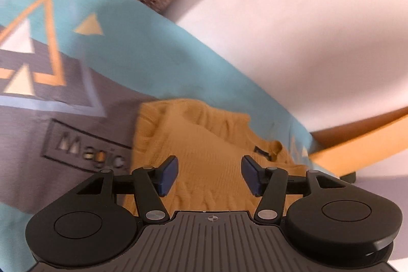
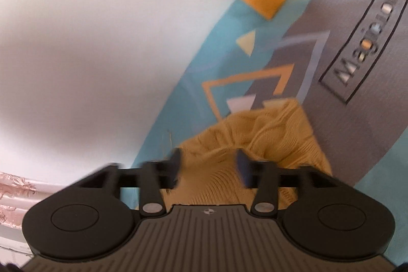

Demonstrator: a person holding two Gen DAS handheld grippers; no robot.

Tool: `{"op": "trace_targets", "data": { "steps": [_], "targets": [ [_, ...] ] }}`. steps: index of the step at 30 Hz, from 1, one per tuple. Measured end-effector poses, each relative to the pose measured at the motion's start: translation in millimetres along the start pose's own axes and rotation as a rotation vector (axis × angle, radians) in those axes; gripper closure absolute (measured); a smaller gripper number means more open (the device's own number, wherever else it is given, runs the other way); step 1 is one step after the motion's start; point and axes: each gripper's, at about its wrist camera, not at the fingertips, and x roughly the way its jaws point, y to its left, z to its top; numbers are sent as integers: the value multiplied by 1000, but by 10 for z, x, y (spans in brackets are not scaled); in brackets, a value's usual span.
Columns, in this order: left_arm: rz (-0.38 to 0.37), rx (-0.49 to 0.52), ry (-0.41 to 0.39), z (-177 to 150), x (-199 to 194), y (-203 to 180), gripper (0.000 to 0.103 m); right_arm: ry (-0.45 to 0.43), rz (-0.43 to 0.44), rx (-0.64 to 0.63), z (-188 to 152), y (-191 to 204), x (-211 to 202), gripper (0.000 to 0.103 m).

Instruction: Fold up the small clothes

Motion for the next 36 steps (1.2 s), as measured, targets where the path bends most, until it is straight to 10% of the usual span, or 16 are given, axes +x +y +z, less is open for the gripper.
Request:
{"op": "trace_targets", "data": {
  "steps": [5,13,20,36],
  "targets": [
    [203,98,-23,-166,-160,-101,0,-34,-122,-230,-123,235,-185,36],
    [426,323,4,-685,40,-428,0,-8,-556,-779,-927,641,12,26],
    [603,457,84,-987,319,-461,0,46,-662,-783,-1051,516,104,23],
    [566,562,90,-1101,466,-1035,0,49,-651,-746,-1015,337,39,17]
  ]
}}
